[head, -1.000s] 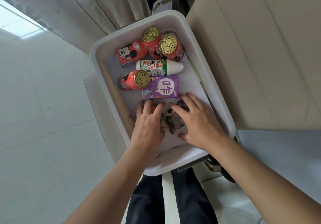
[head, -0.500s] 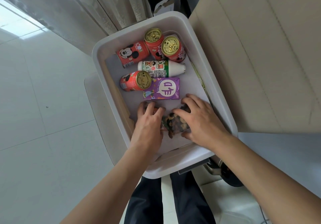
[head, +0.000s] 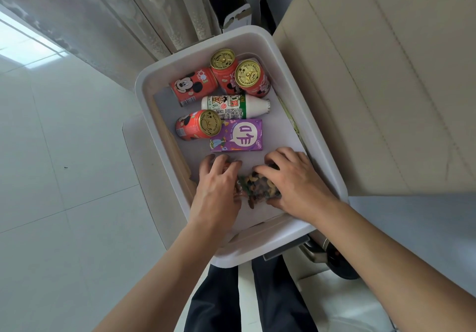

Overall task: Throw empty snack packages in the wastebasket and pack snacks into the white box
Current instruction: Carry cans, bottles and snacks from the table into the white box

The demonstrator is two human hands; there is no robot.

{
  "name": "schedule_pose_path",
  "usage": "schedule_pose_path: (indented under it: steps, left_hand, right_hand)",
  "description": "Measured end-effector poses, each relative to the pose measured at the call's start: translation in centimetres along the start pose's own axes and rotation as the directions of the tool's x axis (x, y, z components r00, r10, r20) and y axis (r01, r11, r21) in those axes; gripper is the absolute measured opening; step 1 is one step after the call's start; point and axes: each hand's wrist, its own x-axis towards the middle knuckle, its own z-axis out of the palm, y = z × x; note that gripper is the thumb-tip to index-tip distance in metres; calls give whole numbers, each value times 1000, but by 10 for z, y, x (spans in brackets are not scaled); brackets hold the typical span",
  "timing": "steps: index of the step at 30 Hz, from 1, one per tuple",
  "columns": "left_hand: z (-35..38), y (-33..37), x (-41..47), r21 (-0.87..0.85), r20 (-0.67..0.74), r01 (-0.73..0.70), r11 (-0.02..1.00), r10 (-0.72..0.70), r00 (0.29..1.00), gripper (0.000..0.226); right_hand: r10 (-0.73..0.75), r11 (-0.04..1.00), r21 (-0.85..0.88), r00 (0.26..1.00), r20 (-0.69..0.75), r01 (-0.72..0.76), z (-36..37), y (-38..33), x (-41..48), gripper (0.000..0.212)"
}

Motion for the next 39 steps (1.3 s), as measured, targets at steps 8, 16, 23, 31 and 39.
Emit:
schedule_pose_path:
  steps: [8, 16, 23, 31, 39]
  left_hand:
    - [-2, -3, -2, -42, -29, -46, 998, 45, 999, 84]
    - [-18, 0, -12, -88, -91, -85, 993, 77, 993, 85]
    - [-64, 9, -27, -95, -141, -113, 989, 99, 985, 87]
    - [-176, 19, -67, -111, -269, -156, 982, 121, 956, 84]
    - [-290, 16, -132, -95, -437, -190, 977, 130, 890, 82]
  right_hand:
    - [-14, 999, 52, 999, -40, 16, 2, 4, -3, 68]
    - [36, 998, 61, 994, -106, -29, -15, -1, -14, 68]
    - [61, 987, 157, 989, -136, -39, -62, -18, -29, 70]
    - [208, 948, 293, 938, -276, -124, -161, -61, -61, 72]
    - [162, 964, 261, 874, -459, -41, -274, -127, -97, 73]
